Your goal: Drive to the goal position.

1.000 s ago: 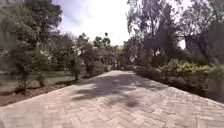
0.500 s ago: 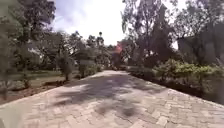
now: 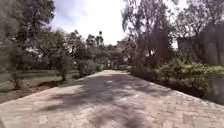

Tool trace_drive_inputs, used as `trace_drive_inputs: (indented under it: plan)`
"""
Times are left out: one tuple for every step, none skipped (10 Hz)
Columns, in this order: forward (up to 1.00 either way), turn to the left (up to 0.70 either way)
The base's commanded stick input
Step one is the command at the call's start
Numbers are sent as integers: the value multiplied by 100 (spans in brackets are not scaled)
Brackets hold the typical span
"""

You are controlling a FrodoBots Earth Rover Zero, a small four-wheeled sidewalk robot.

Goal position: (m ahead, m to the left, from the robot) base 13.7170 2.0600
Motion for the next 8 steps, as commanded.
trace_drive_inputs:
  plan:
    - [70,0]
    - [70,0]
    - [70,0]
    - [70,0]
    - [70,0]
    - [70,0]
    - [70,0]
    - [70,0]
